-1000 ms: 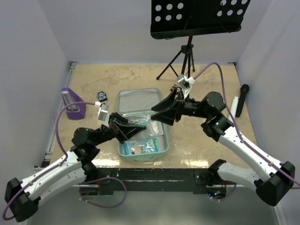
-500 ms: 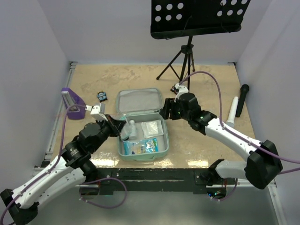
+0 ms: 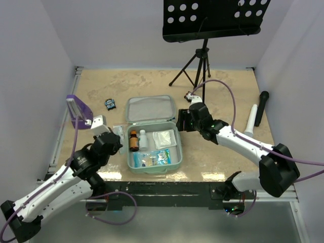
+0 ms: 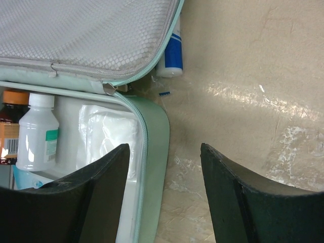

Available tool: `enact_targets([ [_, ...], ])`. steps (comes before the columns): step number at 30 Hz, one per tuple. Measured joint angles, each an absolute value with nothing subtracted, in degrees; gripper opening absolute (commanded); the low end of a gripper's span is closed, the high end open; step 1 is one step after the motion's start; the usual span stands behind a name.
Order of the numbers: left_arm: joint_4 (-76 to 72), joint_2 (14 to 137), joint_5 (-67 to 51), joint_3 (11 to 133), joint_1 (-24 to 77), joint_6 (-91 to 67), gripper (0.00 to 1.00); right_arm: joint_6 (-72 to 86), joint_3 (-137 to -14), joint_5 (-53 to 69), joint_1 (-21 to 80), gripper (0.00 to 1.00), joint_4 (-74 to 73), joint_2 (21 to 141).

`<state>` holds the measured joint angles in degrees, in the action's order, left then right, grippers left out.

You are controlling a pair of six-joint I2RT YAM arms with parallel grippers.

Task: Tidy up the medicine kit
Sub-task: Place the medical item at the center of the board.

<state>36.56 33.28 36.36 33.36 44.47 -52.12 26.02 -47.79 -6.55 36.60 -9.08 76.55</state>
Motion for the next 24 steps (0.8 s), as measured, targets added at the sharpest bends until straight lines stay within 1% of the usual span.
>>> enact_targets([
  [2, 37.71, 35.09, 37.34, 33.36, 44.36, -52.69, 0.10, 26.00, -47.53, -6.52, 36.60, 0.62, -9.04, 76.55],
  [9, 38.96, 43.94, 39.64, 35.00, 42.52, -52.88, 0.09, 25.87, -47.29, -6.37, 36.60, 0.62, -8.88, 76.40],
  [13, 37.56, 49.19, 38.72, 35.97, 37.63, -49.74, 0.08, 25.85, -46.57, -6.17, 36.60, 0.62, -8.36, 75.88],
  [15, 36.47, 50.81, 37.56, 36.05, 33.89, -47.64, 0.11, 25.80, -46.15, -5.96, 36.60, 0.62, -8.36, 75.35],
  [17, 34.74, 53.08, 35.44, 36.23, 29.47, -45.28, 0.21, 25.76, -45.95, -5.45, 36.60, 0.63, -8.12, 75.09],
  [18, 33.80, 54.33, 34.44, 36.23, 27.64, -44.10, 0.29, 25.67, -45.84, -5.17, 36.60, 0.63, -8.05, 75.02],
  [19, 32.93, 55.61, 33.23, 36.23, 26.17, -43.29, 0.40, 25.65, -45.80, -5.10, 36.60, 0.64, -8.03, 75.02],
  [20, 32.27, 56.42, 32.34, 36.23, 25.54, -42.54, 0.49, 25.61, -45.71, -4.99, 36.60, 0.64, -7.94, 75.02],
  [22, 30.68, 57.78, 30.17, 36.23, 25.06, -41.32, 0.58, 25.47, -45.60, -4.97, 36.64, 0.65, -7.88, 75.05],
  [24, 29.02, 58.61, 27.70, 36.36, 24.97, -40.80, 0.62, 25.43, -45.60, -4.97, 36.64, 0.65, -7.62, 75.40],
])
